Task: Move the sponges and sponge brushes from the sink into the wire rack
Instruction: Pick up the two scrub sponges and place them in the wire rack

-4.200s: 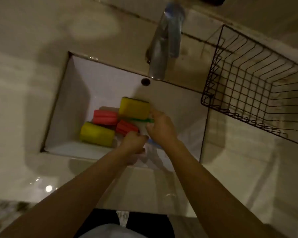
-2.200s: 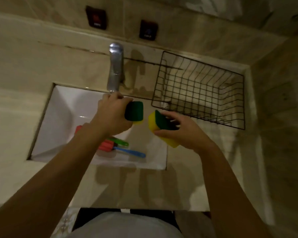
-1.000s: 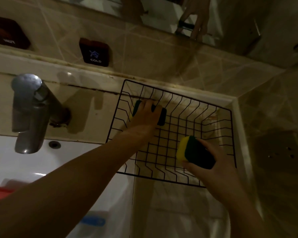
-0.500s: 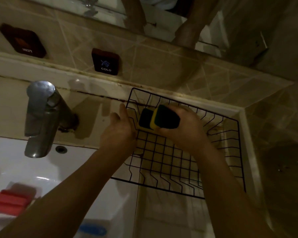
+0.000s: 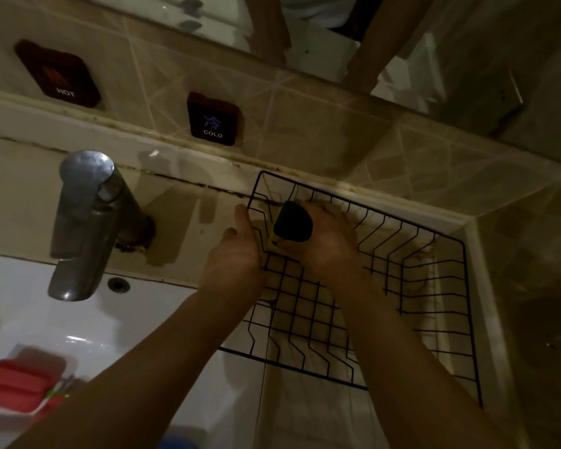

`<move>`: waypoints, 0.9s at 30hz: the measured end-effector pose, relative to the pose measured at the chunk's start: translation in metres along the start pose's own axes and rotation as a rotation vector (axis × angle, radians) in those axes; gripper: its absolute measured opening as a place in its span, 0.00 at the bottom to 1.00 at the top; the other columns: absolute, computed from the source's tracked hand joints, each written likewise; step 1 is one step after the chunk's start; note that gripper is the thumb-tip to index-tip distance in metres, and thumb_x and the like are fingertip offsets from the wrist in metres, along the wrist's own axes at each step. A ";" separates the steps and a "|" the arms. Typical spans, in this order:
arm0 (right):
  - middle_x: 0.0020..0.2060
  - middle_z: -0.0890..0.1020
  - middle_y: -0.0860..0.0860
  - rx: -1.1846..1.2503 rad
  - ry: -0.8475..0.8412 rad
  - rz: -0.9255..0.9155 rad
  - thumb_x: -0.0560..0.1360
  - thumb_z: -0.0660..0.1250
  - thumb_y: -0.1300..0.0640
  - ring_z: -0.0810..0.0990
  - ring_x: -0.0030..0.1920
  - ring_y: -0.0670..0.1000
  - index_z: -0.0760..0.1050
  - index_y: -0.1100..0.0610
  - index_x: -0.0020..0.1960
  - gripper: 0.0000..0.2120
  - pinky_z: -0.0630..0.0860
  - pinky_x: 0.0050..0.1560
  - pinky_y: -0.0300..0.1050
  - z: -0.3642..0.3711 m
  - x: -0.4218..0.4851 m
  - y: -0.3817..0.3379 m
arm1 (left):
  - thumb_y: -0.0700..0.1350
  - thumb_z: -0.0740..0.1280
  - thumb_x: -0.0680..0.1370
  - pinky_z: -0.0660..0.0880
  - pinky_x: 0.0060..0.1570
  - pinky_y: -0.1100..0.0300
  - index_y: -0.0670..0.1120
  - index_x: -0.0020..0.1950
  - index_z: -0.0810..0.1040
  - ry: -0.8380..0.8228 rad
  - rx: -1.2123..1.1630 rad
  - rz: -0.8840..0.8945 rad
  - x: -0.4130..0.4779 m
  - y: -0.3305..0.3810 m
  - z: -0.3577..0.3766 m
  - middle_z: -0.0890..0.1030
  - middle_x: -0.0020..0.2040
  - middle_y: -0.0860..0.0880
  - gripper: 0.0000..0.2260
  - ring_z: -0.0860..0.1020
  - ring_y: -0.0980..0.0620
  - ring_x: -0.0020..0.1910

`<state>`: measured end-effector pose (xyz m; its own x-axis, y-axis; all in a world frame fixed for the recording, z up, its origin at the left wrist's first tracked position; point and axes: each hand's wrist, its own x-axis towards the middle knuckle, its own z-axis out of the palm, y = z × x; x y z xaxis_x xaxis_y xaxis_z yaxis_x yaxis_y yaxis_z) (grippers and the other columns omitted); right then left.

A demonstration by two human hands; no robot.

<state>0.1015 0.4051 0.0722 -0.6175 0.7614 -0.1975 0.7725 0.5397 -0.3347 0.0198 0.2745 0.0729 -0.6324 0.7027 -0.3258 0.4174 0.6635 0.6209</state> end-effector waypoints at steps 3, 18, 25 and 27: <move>0.65 0.75 0.48 -0.032 -0.004 0.018 0.62 0.71 0.35 0.68 0.67 0.55 0.69 0.43 0.64 0.33 0.65 0.66 0.54 0.007 0.003 0.000 | 0.37 0.68 0.73 0.71 0.39 0.55 0.50 0.78 0.44 -0.004 -0.006 -0.015 0.001 0.000 0.001 0.75 0.55 0.41 0.42 0.78 0.44 0.46; 0.69 0.69 0.52 0.087 0.180 -0.048 0.64 0.74 0.41 0.63 0.66 0.58 0.63 0.46 0.72 0.40 0.63 0.62 0.57 -0.006 -0.045 -0.009 | 0.36 0.66 0.74 0.75 0.50 0.50 0.45 0.79 0.40 -0.026 0.062 0.017 0.000 0.001 -0.003 0.69 0.67 0.36 0.43 0.77 0.38 0.57; 0.60 0.76 0.52 0.232 0.307 -0.036 0.72 0.69 0.54 0.67 0.62 0.53 0.74 0.52 0.64 0.20 0.66 0.61 0.49 -0.030 -0.103 -0.039 | 0.55 0.63 0.77 0.72 0.62 0.44 0.50 0.75 0.57 0.087 -0.182 0.020 -0.030 -0.015 -0.024 0.70 0.68 0.39 0.29 0.72 0.39 0.64; 0.53 0.78 0.49 0.339 0.342 -0.059 0.73 0.69 0.56 0.72 0.55 0.47 0.76 0.49 0.58 0.14 0.71 0.52 0.43 -0.034 -0.123 -0.053 | 0.58 0.60 0.77 0.77 0.52 0.52 0.53 0.69 0.64 0.198 -0.322 0.057 -0.054 -0.035 -0.030 0.76 0.58 0.48 0.22 0.77 0.48 0.56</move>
<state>0.1412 0.2948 0.1457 -0.5304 0.8383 0.1260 0.6110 0.4811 -0.6287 0.0199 0.2055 0.0908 -0.7409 0.6523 -0.1598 0.2494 0.4882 0.8363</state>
